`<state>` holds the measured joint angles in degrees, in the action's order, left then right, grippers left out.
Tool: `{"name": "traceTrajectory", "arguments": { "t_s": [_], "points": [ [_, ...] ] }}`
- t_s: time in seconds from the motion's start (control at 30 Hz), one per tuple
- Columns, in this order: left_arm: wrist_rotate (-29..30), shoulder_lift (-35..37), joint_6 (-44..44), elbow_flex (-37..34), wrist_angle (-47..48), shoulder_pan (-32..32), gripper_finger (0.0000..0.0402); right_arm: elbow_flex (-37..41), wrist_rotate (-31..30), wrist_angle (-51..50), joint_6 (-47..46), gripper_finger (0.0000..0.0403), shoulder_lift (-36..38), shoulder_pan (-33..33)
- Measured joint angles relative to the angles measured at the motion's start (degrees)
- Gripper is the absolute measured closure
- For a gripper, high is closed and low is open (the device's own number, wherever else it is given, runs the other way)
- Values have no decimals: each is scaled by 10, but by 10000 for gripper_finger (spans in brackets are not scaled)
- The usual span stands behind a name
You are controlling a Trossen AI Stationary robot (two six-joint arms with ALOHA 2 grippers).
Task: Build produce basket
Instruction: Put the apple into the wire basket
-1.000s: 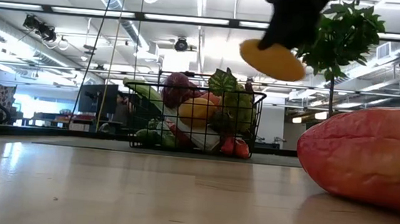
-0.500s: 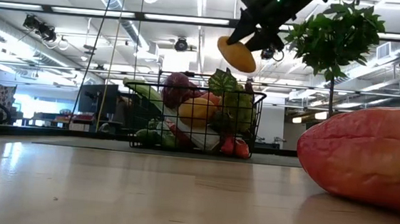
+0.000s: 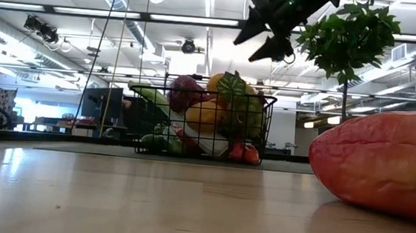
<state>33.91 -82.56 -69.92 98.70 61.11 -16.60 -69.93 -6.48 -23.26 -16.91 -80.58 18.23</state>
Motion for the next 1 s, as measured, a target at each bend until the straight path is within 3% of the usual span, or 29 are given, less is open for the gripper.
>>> {"name": "traceTrajectory", "arguments": {
  "t_s": [0.23,0.37,0.5,1.0],
  "points": [
    [-20,-11,99,0,-38,16,15,0,95,-223,-90,21,2,-24],
    [-63,-18,186,0,-71,33,15,1,102,-360,-140,29,4,-71],
    [-100,-24,214,1,-73,62,15,1,91,-464,-228,37,4,-133],
    [-167,-59,282,0,-91,88,15,26,69,-640,-588,38,9,-404]
  ]
}}
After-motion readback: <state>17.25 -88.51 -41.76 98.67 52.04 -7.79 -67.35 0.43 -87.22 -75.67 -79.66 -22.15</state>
